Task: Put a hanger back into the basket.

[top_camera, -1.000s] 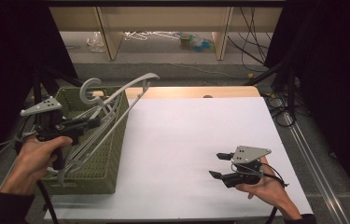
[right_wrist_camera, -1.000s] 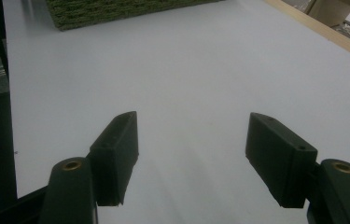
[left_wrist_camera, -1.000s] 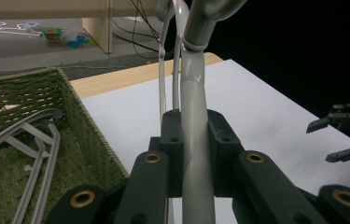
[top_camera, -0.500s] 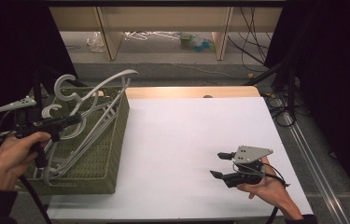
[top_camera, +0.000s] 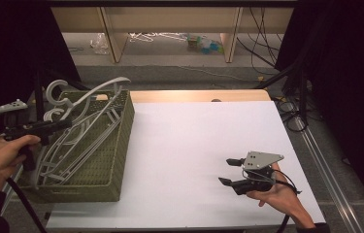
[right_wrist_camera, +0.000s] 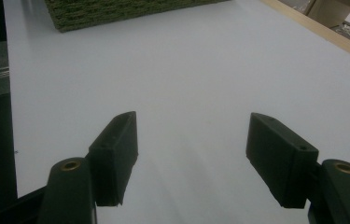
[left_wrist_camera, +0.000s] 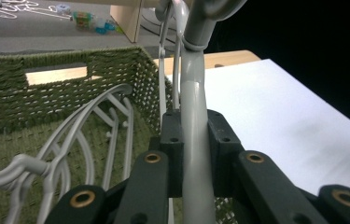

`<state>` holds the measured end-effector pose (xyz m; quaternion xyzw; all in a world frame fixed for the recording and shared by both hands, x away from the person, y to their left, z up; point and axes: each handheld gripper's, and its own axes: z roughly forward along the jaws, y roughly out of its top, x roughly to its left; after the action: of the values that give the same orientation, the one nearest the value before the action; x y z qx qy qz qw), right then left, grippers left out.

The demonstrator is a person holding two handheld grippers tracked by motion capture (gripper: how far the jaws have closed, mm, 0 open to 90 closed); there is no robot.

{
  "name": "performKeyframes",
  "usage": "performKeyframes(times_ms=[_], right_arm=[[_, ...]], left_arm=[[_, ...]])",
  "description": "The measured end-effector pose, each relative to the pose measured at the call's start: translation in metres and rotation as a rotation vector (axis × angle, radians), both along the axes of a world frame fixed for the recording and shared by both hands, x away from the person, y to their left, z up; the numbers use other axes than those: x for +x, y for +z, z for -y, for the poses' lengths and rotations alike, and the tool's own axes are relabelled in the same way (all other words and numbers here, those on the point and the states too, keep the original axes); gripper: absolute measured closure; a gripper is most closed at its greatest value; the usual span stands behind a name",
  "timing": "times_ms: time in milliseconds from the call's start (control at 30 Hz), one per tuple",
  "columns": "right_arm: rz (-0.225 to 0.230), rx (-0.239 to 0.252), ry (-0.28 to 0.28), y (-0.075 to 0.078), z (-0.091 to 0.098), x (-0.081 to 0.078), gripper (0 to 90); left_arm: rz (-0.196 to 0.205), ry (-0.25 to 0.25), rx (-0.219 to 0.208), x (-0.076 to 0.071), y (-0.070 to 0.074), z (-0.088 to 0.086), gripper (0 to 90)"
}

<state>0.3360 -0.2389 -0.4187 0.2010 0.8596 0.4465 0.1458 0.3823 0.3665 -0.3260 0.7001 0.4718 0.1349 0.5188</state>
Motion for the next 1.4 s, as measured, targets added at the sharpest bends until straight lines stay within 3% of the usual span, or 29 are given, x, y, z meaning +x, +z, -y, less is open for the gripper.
performKeyframes(times_ms=[267,533,767,1033,1100,1400], right_arm=[[-0.003,0.003,0.0,-0.001,0.0,0.001,33.7],[-0.008,-0.002,0.007,-0.002,-0.001,0.001,33.5],[-0.007,-0.004,0.014,-0.001,0.0,0.001,33.5],[-0.013,-0.014,0.021,-0.003,-0.002,0.001,33.5],[-0.016,-0.018,0.023,-0.002,-0.002,0.001,33.5],[-0.013,-0.026,0.022,-0.003,-0.001,0.001,33.5]], left_arm=[[-0.032,0.015,0.027,0.009,-0.009,-0.012,78.6],[-0.039,-0.029,0.09,0.018,-0.003,-0.01,78.9],[-0.07,-0.001,0.097,0.023,-0.01,-0.02,78.9],[-0.085,-0.017,0.104,0.026,-0.014,-0.023,78.9],[-0.103,-0.018,0.131,0.028,-0.018,-0.024,78.8],[-0.157,-0.033,0.151,0.038,-0.031,-0.014,78.9]])
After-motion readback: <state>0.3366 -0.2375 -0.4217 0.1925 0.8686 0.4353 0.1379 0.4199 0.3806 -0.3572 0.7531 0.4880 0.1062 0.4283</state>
